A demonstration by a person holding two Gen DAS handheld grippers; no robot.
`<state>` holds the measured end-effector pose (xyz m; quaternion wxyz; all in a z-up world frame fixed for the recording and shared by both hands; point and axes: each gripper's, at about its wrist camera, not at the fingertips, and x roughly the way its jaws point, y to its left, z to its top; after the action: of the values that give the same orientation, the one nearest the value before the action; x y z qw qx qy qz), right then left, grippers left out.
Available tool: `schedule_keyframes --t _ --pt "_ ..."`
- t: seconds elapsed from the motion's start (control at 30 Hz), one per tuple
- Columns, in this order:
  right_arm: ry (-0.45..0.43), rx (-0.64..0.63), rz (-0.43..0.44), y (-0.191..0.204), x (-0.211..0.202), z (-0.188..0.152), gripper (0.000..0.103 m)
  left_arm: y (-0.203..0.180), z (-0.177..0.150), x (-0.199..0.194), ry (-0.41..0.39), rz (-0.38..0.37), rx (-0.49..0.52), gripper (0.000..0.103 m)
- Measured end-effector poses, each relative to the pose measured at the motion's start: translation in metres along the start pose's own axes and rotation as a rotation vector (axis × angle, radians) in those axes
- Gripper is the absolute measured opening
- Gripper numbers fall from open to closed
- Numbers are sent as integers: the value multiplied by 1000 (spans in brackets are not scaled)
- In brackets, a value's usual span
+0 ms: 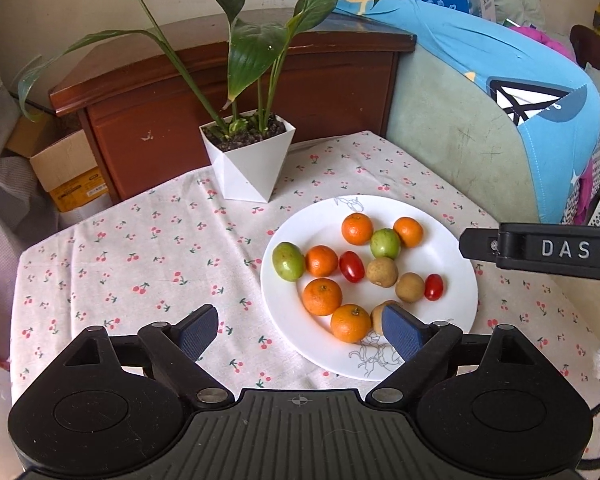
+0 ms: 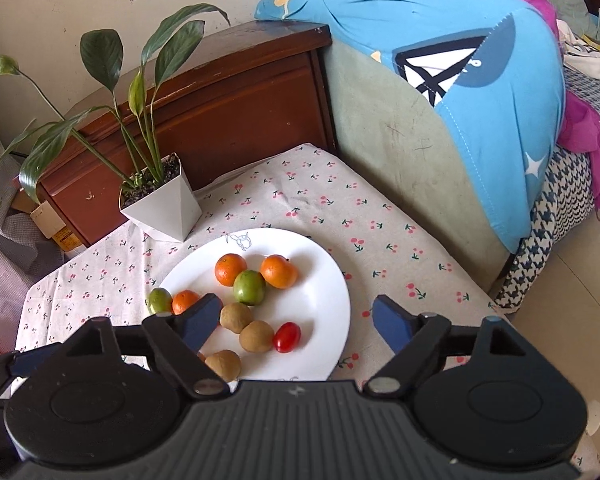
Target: Organize fruits
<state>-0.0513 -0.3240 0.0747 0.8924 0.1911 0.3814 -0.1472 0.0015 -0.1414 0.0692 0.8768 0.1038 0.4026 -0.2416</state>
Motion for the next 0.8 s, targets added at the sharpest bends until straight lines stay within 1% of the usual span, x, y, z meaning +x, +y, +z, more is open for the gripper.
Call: schedule_keyframes --t 0.17,0.33,0.53,0.8 --pt "-3 -42 -42 11 -13 -14 89 7 -5 -3 37 34 -48 92" --pt "2 -56 -37 15 -21 -27 92 9 -7 -6 48 61 -72 92" --pt "29 -85 -60 18 -16 -33 93 8 -10 -4 59 93 -69 93" --pt "38 -92 -86 19 -8 -33 93 10 -9 6 91 120 -81 94"
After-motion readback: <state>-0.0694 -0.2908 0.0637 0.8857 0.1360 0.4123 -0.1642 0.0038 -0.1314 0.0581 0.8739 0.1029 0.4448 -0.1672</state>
